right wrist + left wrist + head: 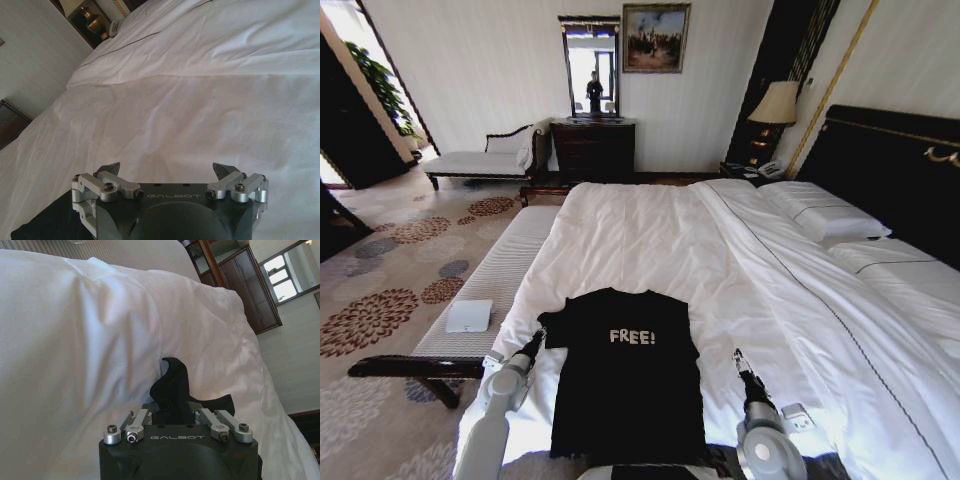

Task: Fold the clothes on the bed.

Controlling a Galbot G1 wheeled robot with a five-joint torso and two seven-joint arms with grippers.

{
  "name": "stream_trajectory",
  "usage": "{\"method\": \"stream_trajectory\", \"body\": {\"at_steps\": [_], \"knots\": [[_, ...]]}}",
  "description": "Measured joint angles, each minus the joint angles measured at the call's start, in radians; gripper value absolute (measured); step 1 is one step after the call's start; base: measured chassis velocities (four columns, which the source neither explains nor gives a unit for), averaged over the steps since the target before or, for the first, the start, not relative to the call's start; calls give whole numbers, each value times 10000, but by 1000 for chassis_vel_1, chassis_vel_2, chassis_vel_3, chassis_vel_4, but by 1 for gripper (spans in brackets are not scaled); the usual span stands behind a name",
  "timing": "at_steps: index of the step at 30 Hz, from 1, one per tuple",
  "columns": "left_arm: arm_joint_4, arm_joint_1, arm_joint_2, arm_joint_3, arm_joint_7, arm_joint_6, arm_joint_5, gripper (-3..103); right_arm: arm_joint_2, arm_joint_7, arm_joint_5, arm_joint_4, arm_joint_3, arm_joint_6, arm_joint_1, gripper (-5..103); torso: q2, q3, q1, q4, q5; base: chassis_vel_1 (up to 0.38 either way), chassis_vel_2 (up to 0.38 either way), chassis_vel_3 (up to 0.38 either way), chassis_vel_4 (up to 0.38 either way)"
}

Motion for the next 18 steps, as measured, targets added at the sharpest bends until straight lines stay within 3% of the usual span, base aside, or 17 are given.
{"method": "stream_trajectory", "body": {"at_steps": [1,2,6,10,15,17,18], "knots": [[19,-14,-1,0,0,-1,0,36,0,1,0,-9,-2,0,2,100,0,0,0,0,0,0,0,0,0],[76,-58,-8,5,0,-2,6,46,-2,6,0,-32,-4,1,13,100,0,0,0,0,0,0,0,0,0],[196,-148,-46,33,3,-6,33,57,-9,24,3,-93,-4,2,27,100,0,1,0,0,0,0,0,0,0],[322,-222,-97,82,23,-15,88,62,-17,44,4,-165,-4,9,38,100,0,1,0,0,0,0,0,0,0],[452,-293,-187,133,54,-51,125,34,-13,75,4,-272,-6,14,99,100,0,1,0,-1,-1,0,0,0,0],[457,-295,-189,134,58,-54,125,34,-11,81,5,-286,-10,15,112,100,0,1,0,0,-1,0,0,0,0],[465,-300,-189,135,61,-58,125,30,-10,85,4,-300,-17,15,125,100,0,1,0,0,0,0,0,0,0]]}}
